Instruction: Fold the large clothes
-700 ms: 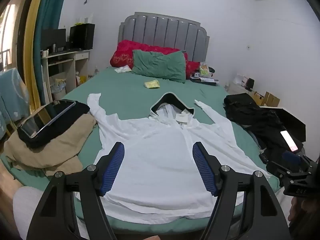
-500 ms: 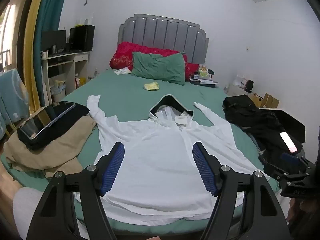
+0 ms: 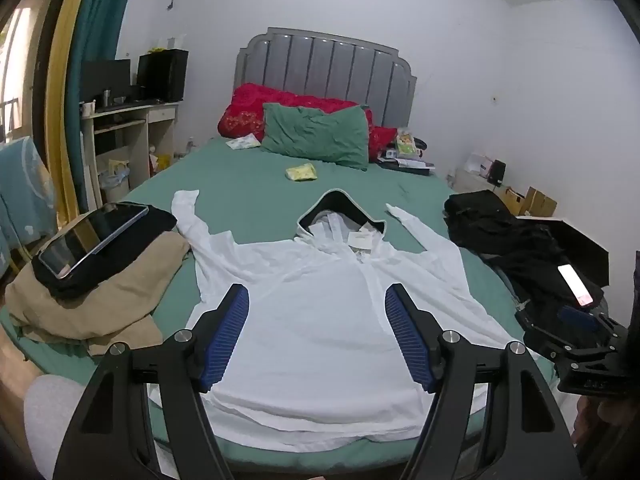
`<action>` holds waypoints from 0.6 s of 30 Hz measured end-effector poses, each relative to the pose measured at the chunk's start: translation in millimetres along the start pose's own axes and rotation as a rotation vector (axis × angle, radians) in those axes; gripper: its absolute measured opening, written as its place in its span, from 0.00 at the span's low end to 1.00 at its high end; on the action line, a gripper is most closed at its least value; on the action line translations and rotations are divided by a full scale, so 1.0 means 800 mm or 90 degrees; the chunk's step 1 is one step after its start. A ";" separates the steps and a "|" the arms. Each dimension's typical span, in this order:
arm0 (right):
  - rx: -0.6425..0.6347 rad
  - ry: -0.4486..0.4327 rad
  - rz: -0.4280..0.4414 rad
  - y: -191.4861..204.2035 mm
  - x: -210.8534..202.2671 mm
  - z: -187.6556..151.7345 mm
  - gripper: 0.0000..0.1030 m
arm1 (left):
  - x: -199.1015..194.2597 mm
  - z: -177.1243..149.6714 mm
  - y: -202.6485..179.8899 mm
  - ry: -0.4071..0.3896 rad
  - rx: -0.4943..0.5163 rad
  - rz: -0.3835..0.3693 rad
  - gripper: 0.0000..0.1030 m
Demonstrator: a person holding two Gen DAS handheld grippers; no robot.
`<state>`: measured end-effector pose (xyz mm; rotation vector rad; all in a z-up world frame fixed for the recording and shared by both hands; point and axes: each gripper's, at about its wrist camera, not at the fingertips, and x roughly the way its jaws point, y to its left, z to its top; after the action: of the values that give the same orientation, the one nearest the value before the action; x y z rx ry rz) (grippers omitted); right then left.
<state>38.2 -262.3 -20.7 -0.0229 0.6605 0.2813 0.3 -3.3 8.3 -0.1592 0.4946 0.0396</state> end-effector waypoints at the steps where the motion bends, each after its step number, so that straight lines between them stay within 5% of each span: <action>1: 0.002 0.001 0.000 0.000 0.001 0.000 0.99 | 0.001 -0.001 0.000 0.003 0.001 0.001 0.72; 18: 0.001 -0.006 0.004 0.002 -0.007 0.009 0.99 | -0.003 -0.002 -0.008 0.002 0.005 -0.006 0.72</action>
<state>37.5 -261.7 -11.6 -0.0177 0.6522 0.2865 -2.1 -9.7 9.2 -0.1533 0.4975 0.0281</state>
